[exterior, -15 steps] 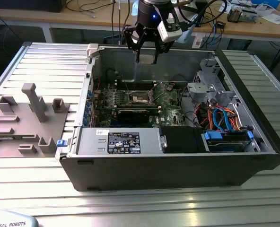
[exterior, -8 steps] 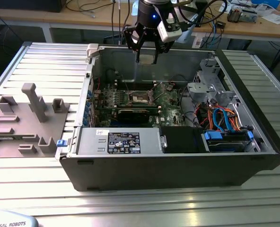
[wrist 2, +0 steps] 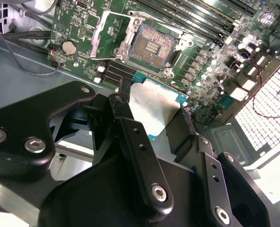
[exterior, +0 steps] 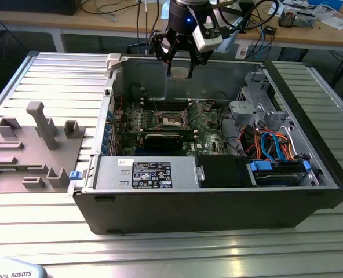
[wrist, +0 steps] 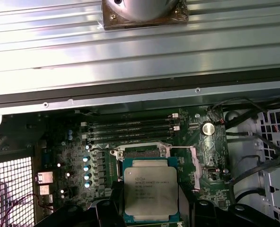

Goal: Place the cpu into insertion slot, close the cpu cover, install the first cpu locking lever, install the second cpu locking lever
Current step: 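Place the cpu into insertion slot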

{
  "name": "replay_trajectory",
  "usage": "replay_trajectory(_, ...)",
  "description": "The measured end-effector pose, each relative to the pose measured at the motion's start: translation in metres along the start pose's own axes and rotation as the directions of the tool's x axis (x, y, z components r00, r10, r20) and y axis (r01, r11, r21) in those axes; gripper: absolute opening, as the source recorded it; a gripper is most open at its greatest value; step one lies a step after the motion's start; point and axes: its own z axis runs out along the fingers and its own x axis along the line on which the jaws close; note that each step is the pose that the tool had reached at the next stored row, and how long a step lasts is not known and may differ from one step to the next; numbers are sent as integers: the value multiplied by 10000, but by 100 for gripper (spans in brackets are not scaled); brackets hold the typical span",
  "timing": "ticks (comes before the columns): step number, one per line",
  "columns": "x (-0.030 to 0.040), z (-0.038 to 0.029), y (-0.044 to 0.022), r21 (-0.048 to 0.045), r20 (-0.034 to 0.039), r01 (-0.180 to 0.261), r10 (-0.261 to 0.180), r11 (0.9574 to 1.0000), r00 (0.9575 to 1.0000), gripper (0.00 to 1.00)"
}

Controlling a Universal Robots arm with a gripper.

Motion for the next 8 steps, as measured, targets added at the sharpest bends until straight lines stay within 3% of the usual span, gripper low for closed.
replay_trajectory(8,0,0,0,0,6,-64,64,10000,10000,54)
